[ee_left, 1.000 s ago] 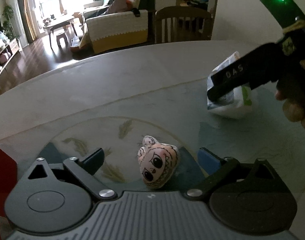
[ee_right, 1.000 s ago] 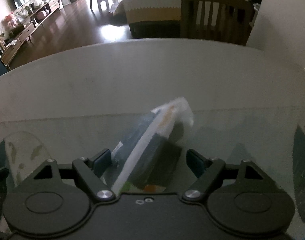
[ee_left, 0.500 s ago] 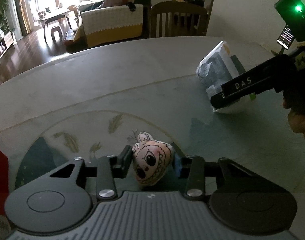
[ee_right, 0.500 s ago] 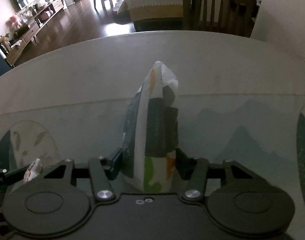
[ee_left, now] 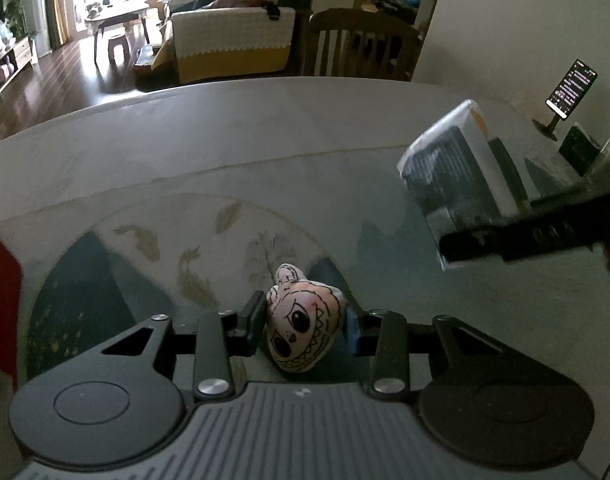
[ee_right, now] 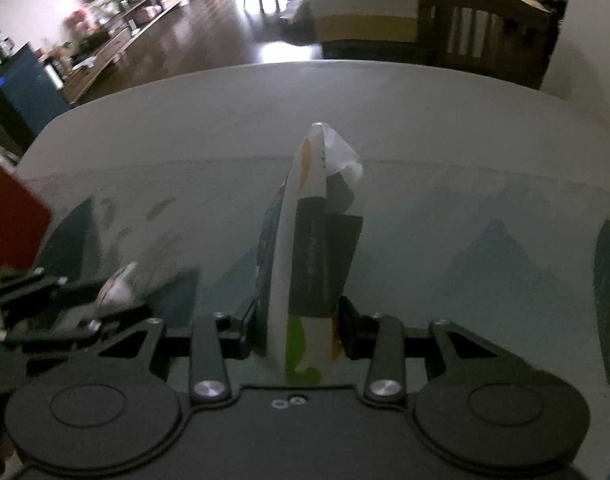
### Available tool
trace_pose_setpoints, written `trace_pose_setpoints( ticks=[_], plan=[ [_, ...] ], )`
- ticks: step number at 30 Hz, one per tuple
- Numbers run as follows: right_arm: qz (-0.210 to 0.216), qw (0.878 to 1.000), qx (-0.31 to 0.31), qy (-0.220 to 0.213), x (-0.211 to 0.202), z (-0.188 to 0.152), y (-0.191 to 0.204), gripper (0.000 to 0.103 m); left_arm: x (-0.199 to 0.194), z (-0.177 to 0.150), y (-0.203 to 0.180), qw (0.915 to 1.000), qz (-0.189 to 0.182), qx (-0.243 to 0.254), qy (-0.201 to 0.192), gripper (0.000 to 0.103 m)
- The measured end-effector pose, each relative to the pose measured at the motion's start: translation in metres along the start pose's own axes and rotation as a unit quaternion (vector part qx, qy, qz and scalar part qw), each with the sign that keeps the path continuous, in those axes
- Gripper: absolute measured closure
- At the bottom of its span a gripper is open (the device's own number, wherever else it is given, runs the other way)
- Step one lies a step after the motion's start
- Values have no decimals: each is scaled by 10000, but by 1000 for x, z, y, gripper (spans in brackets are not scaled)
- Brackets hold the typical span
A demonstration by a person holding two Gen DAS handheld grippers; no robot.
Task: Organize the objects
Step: 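Carry plush doll with left gripper and tissue pack with right gripper over the box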
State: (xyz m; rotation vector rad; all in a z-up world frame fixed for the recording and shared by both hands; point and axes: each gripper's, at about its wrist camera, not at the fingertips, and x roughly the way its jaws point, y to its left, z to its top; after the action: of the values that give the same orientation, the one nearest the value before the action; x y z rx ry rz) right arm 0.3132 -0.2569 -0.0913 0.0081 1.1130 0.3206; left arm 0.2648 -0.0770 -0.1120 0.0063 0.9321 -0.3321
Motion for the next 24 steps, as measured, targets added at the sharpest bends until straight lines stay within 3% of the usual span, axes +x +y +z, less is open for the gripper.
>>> trace_pose_setpoints(
  ticks=[13, 24],
  plan=[
    [466, 9983, -345, 65, -53, -39, 46, 64, -71, -28, 8, 9989, -157, -392, -181, 65],
    [587, 9956, -712, -141, -93, -57, 111, 64, -132, -49, 32, 9973, -252, -532, -449, 65]
  ],
)
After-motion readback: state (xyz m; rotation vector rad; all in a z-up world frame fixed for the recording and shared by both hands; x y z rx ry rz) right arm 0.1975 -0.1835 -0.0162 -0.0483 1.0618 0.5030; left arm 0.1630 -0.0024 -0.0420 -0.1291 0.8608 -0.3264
